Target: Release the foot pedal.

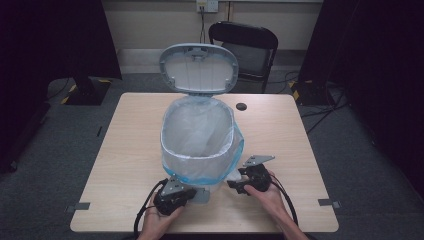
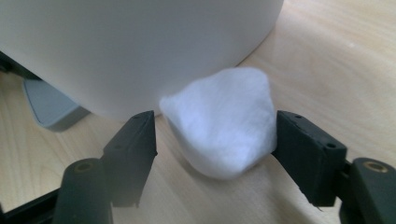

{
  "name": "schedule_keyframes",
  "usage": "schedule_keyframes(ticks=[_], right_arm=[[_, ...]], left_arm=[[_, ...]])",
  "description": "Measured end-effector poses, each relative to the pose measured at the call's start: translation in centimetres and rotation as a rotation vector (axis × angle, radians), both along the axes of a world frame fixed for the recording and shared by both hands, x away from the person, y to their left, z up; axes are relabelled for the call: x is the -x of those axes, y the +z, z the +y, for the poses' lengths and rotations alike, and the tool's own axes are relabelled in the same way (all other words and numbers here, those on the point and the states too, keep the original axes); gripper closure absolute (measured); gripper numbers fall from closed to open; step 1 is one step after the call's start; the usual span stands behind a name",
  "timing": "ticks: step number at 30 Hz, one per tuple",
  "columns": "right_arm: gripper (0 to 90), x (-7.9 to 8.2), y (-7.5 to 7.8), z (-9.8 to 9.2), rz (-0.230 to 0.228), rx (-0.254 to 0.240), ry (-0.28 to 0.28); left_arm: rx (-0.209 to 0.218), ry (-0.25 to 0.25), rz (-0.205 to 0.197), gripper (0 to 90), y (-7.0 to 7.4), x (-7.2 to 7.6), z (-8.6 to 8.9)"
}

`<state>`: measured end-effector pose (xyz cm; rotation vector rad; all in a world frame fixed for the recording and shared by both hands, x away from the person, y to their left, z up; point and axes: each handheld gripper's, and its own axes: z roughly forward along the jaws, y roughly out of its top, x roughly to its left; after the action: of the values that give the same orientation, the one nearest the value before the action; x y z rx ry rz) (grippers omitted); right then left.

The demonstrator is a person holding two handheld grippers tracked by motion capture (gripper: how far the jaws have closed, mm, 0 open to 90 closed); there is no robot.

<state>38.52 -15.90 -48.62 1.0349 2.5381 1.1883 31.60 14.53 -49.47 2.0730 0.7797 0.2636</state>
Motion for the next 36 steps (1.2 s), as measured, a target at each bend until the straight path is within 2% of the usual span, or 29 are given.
schedule_keyframes(ticks=[1, 2, 7, 9, 13, 17, 21, 27, 35, 36], right_arm=[[32.7, 0.0, -0.2, 0.3, -0.007, 0.025, -0.003], [35.6, 0.1, -0.2, 0.3, -0.011, 0.029, -0.006], [44.6, 0.0, -0.4, 0.3, -0.013, 0.030, -0.036], [52.9, -0.1, -0.4, 0.2, -0.004, 0.026, -0.052], [59.8, -0.1, -0.4, 0.2, -0.011, 0.038, -0.048], [66.1, 0.0, -0.4, 0.2, 0.000, 0.030, -0.047], [67.9, -0.2, -0.1, -0.3, -0.002, 0.007, -0.062], [68.6, -0.2, 0.6, -1.8, 0.000, -0.035, -0.119], [69.1, 0.1, 1.6, -3.3, -0.016, -0.072, -0.147], [69.1, 0.1, 1.6, -3.3, -0.016, -0.072, -0.147]], left_arm=[[-0.002, -0.003, -0.003, 90.0, 0.0, 0.0, 0.0], [-0.002, -0.003, -0.003, 90.0, 0.0, 0.0, 0.0], [0.001, -0.010, -0.003, 90.0, 0.0, -0.2, 0.2], [0.000, -0.011, -0.005, 90.0, 0.0, -0.2, 0.2], [-0.001, -0.005, -0.002, 90.0, 0.0, -0.1, 0.1], [0.009, -0.008, 0.001, 90.0, -0.1, -0.2, 0.2], [0.025, -0.008, 0.013, 90.0, -0.1, -0.3, 0.4], [0.021, -0.008, 0.007, 90.0, -0.1, -0.2, 0.3], [0.025, -0.007, 0.007, 90.0, -0.2, -0.2, 0.3], [0.013, -0.004, -0.005, 90.0, -0.1, -0.1, 0.3]])
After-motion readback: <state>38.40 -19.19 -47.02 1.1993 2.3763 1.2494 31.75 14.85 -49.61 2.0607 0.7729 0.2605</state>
